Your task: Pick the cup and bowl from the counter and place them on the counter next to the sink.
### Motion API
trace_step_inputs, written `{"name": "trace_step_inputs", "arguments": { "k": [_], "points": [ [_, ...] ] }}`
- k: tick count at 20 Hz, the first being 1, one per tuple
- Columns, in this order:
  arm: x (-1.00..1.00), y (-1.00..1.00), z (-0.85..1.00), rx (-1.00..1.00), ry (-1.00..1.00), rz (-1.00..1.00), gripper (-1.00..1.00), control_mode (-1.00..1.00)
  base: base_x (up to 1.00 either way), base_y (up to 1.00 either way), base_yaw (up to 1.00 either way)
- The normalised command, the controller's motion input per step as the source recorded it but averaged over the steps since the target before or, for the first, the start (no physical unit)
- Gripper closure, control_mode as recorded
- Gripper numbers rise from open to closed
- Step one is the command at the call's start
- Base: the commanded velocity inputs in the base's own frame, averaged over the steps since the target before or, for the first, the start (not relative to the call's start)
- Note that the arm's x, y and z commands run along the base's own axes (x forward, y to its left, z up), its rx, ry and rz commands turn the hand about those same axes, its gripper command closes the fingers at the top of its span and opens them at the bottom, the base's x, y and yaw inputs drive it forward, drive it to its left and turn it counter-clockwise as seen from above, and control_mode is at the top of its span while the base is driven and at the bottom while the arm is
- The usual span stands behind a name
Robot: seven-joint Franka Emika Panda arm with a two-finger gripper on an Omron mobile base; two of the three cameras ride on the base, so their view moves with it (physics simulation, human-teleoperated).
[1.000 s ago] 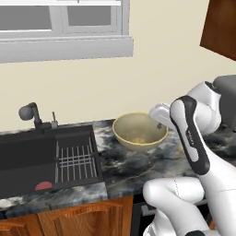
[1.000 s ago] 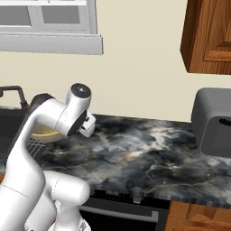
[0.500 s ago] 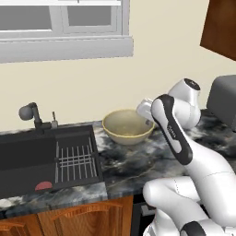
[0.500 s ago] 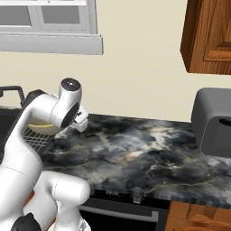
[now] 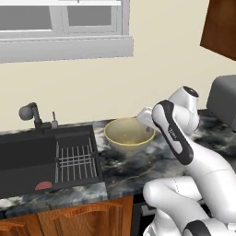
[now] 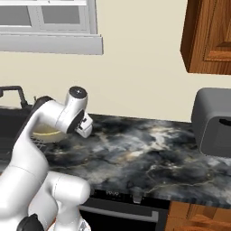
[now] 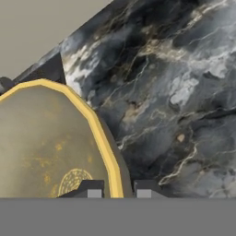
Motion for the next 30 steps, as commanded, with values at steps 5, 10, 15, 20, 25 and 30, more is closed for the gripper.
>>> {"name": "trace_step_inputs", "arguments": {
  "k": [5, 10, 15, 20, 25, 30],
  "points": [
    [0.0, 0.0, -0.54, 0.0, 0.0, 0.06, 1.0, -1.0, 0.0, 0.0, 0.0],
    [0.04, 0.02, -0.47, 0.0, 0.02, 0.0, 1.0, -1.0, 0.0, 0.0, 0.0],
    [0.12, 0.08, -0.27, 0.0, 0.05, 0.0, 1.0, -1.0, 0.0, 0.0, 0.0],
    [0.27, 0.17, -0.06, 0.0, 0.05, 0.0, 1.0, -1.0, 0.0, 0.0, 0.0],
    [0.37, 0.09, 0.0, 0.0, 0.09, -0.02, 1.0, -1.0, 0.0, 0.0, 0.0],
    [0.48, 0.02, -0.09, 0.0, 0.13, -0.03, 1.0, -1.0, 0.0, 0.0, 0.0]
  ]
}}
